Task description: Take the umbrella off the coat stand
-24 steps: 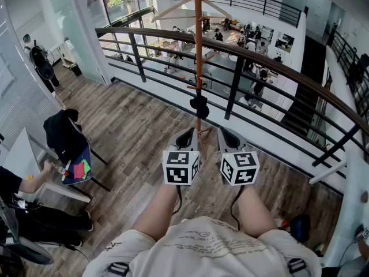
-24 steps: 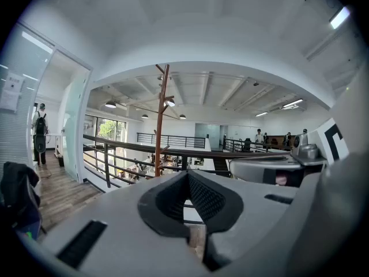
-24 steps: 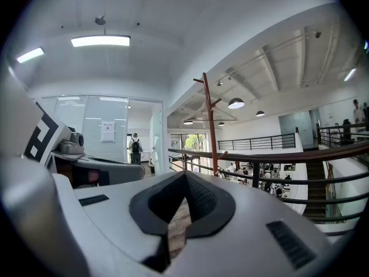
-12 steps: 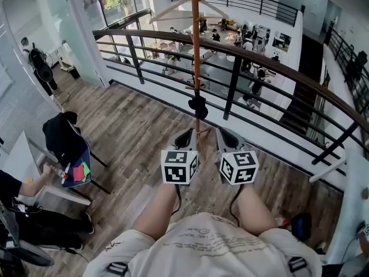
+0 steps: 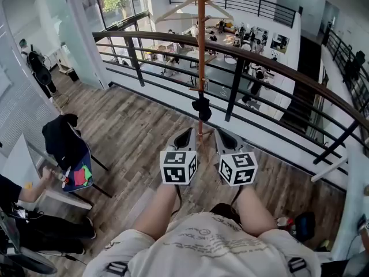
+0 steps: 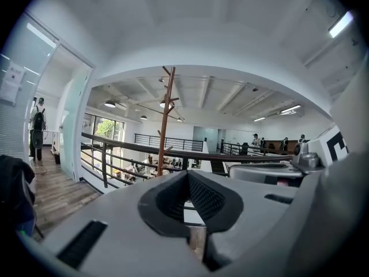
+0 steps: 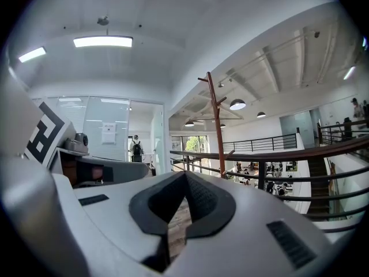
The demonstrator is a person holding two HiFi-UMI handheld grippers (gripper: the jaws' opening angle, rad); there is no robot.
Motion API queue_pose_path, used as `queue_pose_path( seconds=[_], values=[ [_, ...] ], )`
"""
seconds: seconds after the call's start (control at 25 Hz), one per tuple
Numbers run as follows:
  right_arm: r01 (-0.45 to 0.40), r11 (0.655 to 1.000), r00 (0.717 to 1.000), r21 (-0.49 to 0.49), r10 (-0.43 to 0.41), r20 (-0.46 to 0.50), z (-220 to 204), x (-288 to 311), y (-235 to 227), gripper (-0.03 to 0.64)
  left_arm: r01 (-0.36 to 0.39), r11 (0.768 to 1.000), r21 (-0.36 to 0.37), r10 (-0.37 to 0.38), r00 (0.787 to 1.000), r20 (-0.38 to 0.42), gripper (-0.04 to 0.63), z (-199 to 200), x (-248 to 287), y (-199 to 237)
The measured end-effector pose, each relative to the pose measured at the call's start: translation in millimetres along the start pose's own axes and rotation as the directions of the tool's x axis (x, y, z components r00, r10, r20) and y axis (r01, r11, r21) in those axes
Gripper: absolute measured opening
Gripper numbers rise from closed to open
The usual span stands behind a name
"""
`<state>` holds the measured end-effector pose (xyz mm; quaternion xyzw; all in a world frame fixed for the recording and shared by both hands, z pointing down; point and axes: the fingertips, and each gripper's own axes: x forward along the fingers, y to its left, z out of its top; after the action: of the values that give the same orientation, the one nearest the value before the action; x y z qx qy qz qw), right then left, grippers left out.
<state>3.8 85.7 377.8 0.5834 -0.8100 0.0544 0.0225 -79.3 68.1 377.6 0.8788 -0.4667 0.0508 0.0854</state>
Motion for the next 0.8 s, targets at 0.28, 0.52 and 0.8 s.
queue_pose_path(
  seconds=[0.28,0.52,0.8],
  values=[
    [-0.001,1.0,1.0,0.013,0.002,-0.016,-19,14,-2,0.002,0.023,1.0,0.013,-0.022,0.999,-0.044,0.005,-19,15,7],
    [-0.022,1.0,1.0,0.013,0.022,-0.017,-15,42,-24,0.002,0.028,1.0,0.011,-0.027,0.998,-0.053,0.005,-16,53,14],
    [-0.031,0.999,1.0,0.03,0.031,-0.007,-13,89,-67,0.002,0.034,0.999,0.023,-0.033,0.999,-0.036,0.005,-7,113,22]
  ],
)
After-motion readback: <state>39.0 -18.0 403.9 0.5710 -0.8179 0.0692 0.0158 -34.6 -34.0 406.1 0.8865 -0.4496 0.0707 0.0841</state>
